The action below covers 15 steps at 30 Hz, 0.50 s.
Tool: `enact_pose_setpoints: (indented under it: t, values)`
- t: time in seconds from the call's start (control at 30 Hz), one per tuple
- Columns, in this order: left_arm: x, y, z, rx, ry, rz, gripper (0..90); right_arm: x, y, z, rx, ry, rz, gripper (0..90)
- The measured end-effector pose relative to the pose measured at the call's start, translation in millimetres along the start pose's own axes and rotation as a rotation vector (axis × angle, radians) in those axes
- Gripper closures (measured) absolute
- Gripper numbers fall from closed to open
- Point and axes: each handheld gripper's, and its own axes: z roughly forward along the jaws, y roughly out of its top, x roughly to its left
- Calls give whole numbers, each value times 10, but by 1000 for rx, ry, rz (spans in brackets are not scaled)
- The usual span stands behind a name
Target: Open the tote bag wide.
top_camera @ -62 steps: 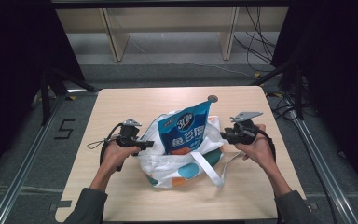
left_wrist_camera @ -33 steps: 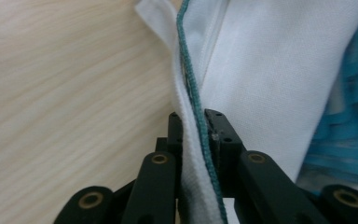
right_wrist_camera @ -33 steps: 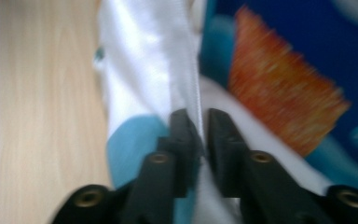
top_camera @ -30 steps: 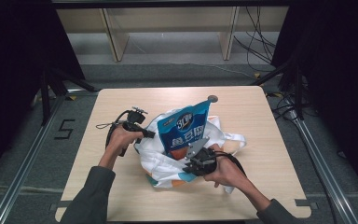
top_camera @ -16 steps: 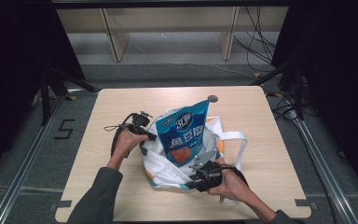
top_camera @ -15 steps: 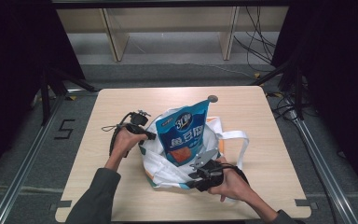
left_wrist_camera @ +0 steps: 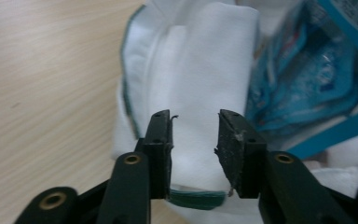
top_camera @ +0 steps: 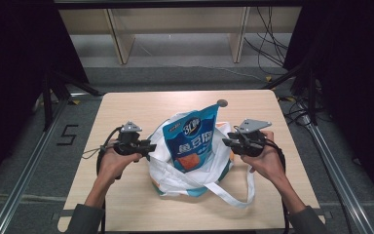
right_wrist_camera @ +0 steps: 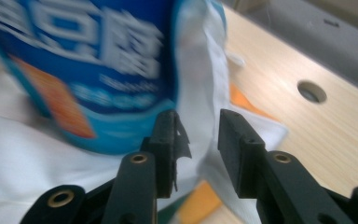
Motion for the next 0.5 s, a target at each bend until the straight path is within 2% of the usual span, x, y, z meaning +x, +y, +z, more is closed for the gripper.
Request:
enact_pose_setpoints:
  t: [0.07,0.13,0.17,0.23,0.27,0.3,0.33,0.37,0.4,0.47,0.5]
  values:
    - [-55,-35,89,0,-9,19,700,-56,-22,157,27,0,-12,793]
    - [-99,-65,210,32,-10,27,731,-91,-37,276,78,-2,-8,872]
    - [-136,-102,275,38,-22,9,749,-106,-46,313,87,-7,-5,897]
    - [-206,-168,325,76,-16,46,790,-146,-86,416,128,-12,-20,900]
    - [-222,-201,332,83,-15,60,801,-153,-117,466,128,-20,-12,900]
    - [-258,-270,333,101,-26,52,812,-168,-141,504,133,-21,-11,900]
    - [-270,-317,332,107,-30,60,826,-195,-191,581,135,1,2,900]
    - [-274,-392,327,110,-16,78,831,-198,-219,625,151,23,23,900]
    - [-283,-453,336,123,-9,67,839,-207,-269,721,160,24,27,900]
    - [-270,-552,354,128,6,77,852,-199,-328,843,198,32,43,900]
    - [-266,-616,381,130,10,64,865,-207,-356,902,218,38,38,900]
